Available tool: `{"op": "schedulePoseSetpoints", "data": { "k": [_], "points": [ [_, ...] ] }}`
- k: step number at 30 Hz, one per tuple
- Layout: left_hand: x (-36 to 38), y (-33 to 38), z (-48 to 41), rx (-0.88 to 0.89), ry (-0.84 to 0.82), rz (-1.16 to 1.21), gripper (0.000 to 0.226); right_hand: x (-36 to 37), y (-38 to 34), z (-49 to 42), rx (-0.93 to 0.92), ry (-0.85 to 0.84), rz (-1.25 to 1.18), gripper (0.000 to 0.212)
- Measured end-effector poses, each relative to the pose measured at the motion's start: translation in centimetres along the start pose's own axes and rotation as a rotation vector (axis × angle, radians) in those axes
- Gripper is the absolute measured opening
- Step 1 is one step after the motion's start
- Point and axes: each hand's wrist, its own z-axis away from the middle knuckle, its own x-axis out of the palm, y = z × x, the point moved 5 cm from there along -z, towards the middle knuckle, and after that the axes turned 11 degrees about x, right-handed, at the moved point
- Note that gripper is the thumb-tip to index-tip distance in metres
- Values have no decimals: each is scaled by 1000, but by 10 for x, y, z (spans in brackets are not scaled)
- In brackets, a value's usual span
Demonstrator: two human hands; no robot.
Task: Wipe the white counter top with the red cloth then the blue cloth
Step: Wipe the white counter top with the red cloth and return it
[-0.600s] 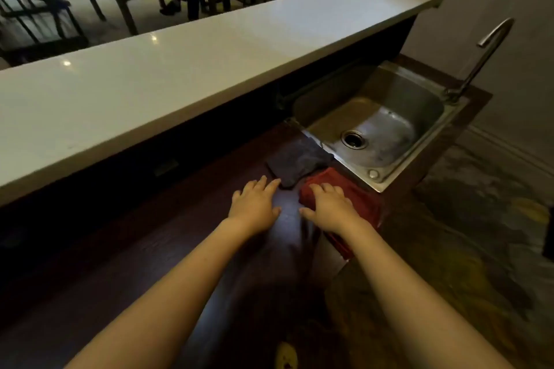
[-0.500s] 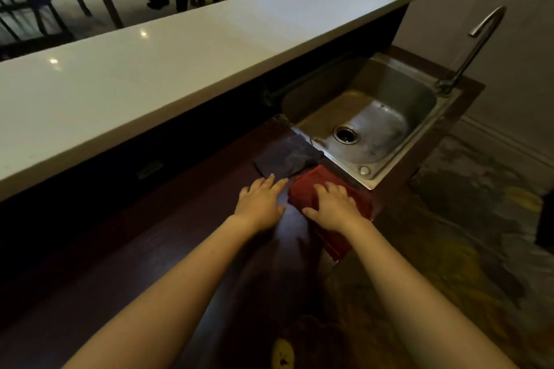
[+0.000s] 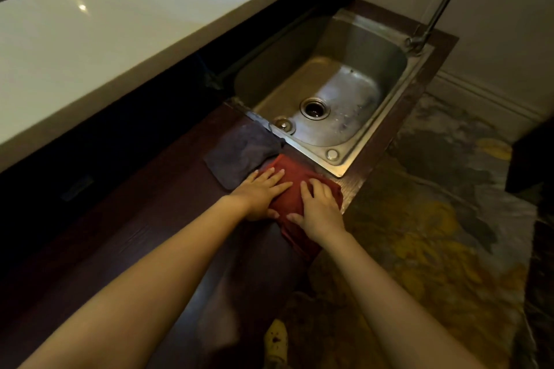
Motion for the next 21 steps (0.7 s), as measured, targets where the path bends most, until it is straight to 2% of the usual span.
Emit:
{"op": "schedulePoseSetpoints", "data": {
  "k": [8, 21],
  "points": [
    [0, 8, -4, -48, 307, 16, 58, -1, 0, -3, 9, 177, -63, 48],
    [-60, 21, 24, -179, 520, -112, 37, -65, -5, 1, -53, 258, -206, 28]
  ]
}}
